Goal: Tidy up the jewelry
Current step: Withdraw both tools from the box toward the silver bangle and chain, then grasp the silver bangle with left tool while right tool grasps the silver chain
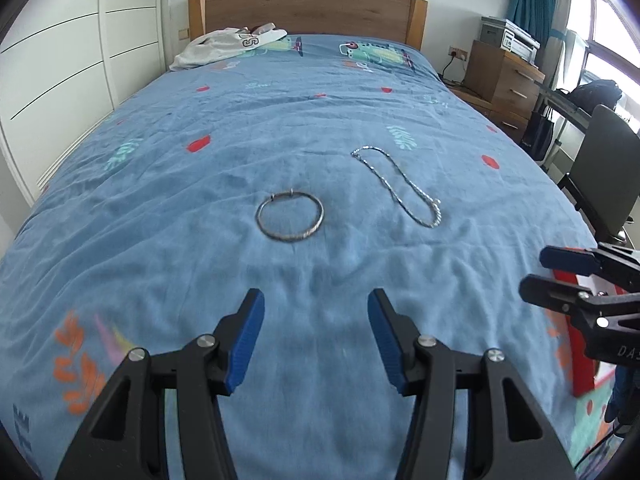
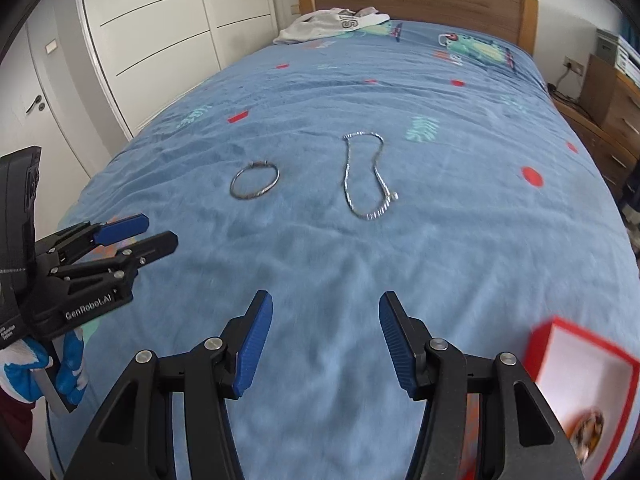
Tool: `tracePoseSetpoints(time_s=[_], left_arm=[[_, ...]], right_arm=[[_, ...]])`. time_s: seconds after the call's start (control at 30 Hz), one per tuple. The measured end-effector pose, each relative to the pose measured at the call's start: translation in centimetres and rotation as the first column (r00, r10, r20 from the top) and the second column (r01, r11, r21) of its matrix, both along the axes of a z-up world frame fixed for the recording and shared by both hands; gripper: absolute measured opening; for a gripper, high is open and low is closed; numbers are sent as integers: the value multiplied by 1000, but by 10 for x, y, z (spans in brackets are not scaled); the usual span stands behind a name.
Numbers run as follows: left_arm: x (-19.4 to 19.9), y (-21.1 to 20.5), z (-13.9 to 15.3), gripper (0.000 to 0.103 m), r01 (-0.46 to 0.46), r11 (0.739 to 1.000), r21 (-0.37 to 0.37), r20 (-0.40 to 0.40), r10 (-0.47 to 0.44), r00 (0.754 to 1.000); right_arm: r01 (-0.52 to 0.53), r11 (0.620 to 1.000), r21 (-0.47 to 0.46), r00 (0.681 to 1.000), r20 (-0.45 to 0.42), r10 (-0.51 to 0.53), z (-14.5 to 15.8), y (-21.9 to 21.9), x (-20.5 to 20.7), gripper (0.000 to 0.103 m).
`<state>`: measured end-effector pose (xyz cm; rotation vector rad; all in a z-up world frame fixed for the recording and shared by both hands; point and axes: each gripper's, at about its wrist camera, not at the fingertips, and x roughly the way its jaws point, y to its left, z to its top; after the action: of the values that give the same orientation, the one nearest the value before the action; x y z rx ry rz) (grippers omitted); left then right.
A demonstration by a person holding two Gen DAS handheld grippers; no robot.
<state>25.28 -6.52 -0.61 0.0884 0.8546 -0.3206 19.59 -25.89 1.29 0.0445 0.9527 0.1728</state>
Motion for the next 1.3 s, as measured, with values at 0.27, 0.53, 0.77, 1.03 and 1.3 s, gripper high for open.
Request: tracePoseSetpoints(time_s=[0.27, 0.53, 0.77, 1.03, 1.3], left_arm=[[88, -25, -32, 52, 46, 998, 37, -10, -46, 999], [131, -40, -70, 52, 90, 991, 102, -56, -85, 995], [137, -47, -80, 51, 97, 989, 111, -43, -93, 995], [125, -53, -79, 30, 96, 990, 100, -32, -94, 995], [111, -56, -73, 3, 105, 993, 53, -73, -101, 992]], right_arm=[[-7, 1000, -1, 1000, 10, 7, -31, -2, 94, 67], [6, 1000, 9, 999, -32, -6, -69, -10, 158, 67], [14, 1000, -6, 999, -41, -14, -89, -12, 178, 68], [44, 999, 14, 998, -39, -43, -90, -22, 171, 38], [44, 996, 73, 998, -46, -40, -88, -26, 143, 5]])
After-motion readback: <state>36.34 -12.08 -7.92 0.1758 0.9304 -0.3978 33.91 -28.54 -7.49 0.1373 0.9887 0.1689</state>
